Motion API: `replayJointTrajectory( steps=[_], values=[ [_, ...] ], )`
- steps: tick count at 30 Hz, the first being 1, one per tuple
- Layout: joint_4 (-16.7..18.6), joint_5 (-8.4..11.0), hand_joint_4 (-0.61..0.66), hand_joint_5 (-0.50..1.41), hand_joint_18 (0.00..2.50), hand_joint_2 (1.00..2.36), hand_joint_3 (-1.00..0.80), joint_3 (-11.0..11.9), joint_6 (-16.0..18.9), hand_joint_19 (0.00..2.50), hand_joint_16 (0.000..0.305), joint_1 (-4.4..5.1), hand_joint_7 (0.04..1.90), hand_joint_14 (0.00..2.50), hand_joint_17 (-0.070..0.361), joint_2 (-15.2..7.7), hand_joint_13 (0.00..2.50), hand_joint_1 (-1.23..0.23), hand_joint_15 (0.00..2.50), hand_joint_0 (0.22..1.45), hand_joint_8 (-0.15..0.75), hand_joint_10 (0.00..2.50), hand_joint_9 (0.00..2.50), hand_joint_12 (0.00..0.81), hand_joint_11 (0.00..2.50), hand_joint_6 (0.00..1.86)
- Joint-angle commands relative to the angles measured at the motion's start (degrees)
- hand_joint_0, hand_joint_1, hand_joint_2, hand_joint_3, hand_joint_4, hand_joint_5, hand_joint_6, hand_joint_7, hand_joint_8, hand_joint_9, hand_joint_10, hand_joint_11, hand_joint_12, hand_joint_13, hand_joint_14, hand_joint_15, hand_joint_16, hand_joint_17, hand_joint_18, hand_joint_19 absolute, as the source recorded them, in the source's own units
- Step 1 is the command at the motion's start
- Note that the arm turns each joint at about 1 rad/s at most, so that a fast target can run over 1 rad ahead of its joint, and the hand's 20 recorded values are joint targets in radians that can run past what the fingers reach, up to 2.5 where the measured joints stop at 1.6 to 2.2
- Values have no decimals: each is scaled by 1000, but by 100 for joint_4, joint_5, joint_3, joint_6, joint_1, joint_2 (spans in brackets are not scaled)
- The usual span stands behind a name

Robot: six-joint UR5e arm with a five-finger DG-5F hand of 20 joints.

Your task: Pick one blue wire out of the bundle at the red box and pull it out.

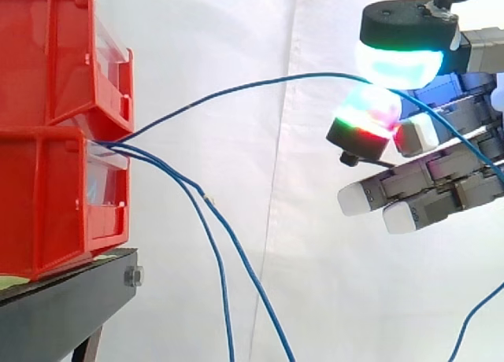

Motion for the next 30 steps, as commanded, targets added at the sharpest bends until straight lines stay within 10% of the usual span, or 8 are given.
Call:
replayJointTrajectory(
  steps=[1, 30],
  values=[
    [0, 0, 112, -77, 586, 1017, -141, -4, 0, 462, 47, 0, 1198, 17, 105, -5, 644, -842, 461, 659, 255, 24, 1196, 369, 842, 877],
    [0, 0, 104, -79, 590, 1017, -147, 5, 0, 464, 47, 0, 1174, 17, 105, -5, 645, -830, 460, 656, 258, 23, 1188, 370, 849, 884]
  ],
)
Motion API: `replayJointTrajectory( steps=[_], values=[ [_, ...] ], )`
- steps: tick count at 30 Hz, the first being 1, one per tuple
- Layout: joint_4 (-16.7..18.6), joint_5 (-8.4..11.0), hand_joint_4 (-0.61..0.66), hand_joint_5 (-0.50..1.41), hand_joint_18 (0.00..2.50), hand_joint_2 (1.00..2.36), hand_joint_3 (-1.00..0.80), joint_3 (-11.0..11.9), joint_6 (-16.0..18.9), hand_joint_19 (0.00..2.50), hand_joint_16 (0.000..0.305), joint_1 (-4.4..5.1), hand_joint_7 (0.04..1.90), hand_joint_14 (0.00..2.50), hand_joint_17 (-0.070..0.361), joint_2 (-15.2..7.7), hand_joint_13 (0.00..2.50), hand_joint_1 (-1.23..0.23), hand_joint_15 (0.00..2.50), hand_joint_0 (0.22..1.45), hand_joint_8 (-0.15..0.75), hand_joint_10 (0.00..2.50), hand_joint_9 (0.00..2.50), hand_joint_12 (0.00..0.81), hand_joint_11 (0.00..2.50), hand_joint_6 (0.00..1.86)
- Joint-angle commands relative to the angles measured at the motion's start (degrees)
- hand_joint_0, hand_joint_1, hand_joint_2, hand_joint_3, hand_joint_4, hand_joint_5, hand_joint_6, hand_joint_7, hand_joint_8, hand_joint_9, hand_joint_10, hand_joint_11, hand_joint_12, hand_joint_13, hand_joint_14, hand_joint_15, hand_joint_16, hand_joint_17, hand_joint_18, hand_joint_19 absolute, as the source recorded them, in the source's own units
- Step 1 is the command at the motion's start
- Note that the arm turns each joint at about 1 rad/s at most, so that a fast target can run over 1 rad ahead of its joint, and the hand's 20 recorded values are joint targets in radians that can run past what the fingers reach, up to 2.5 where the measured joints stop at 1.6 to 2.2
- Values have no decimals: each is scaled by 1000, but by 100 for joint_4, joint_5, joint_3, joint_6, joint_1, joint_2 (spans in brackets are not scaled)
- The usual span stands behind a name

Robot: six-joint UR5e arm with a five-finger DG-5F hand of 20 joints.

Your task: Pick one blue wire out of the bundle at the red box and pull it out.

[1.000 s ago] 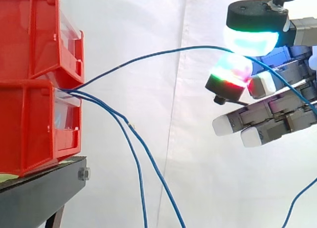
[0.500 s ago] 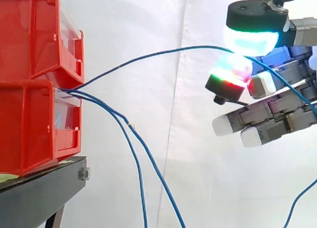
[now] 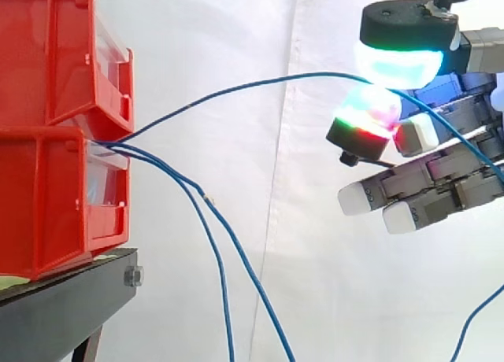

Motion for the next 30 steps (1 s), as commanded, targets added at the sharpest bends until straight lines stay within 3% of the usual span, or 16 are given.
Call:
replayJointTrajectory(
  steps=[1, 30],
  values=[
    [0, 1, 108, -79, 589, 1017, -147, 2, 0, 464, 47, 0, 1172, 17, 105, 4, 645, -830, 460, 656, 263, 23, 1188, 370, 846, 884],
    [0, -8, 95, -83, 580, 1017, -157, 2, 0, 469, 46, 0, 1143, 18, 104, -5, 626, -819, 454, 656, 256, 22, 1144, 367, 793, 889]
  ],
)
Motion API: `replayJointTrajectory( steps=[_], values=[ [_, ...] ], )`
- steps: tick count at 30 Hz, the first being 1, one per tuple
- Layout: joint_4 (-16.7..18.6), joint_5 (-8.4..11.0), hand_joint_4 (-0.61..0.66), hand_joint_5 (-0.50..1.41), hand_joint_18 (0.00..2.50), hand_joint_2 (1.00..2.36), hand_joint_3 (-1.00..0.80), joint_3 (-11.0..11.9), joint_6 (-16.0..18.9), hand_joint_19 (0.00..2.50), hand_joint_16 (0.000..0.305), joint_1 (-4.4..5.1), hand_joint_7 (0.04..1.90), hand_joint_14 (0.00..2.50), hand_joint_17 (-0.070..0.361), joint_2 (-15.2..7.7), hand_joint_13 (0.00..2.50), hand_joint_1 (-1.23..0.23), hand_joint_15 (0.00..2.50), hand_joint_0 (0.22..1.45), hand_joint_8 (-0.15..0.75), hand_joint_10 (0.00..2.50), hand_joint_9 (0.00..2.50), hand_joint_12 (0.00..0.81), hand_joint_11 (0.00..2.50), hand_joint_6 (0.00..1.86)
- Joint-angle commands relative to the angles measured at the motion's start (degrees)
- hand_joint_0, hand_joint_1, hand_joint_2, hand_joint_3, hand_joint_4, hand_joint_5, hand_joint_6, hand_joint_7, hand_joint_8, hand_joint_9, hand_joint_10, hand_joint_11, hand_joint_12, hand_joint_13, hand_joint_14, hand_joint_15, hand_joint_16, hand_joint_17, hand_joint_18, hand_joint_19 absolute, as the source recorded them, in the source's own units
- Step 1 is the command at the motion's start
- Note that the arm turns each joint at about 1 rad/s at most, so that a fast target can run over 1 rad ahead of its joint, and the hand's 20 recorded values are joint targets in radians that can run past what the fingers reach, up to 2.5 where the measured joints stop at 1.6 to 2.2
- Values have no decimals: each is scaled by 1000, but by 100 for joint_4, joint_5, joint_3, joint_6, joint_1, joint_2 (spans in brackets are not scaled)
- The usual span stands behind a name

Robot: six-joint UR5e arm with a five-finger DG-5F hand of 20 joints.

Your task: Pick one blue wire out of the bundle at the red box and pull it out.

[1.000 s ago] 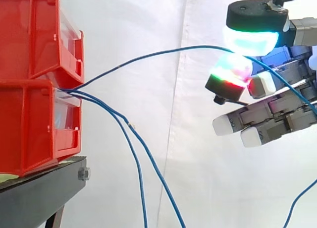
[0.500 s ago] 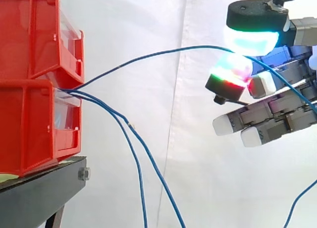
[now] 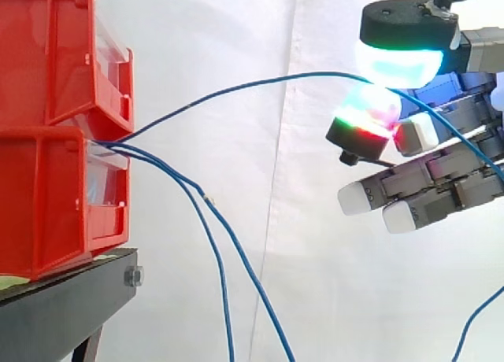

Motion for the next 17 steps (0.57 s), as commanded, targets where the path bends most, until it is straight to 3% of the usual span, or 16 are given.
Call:
replayJointTrajectory(
  steps=[1, 17],
  values=[
    [0, -5, 96, -83, 580, 1017, -157, 2, 0, 478, 46, 0, 1153, 18, 104, 2, 627, -819, 453, 656, 255, 23, 1137, 367, 789, 889],
    [0, 4, 90, -85, 566, 1017, -160, 2, 0, 470, 47, 9, 1144, 16, 105, 2, 598, -816, 443, 656, 257, 23, 1101, 368, 742, 888]
  ],
)
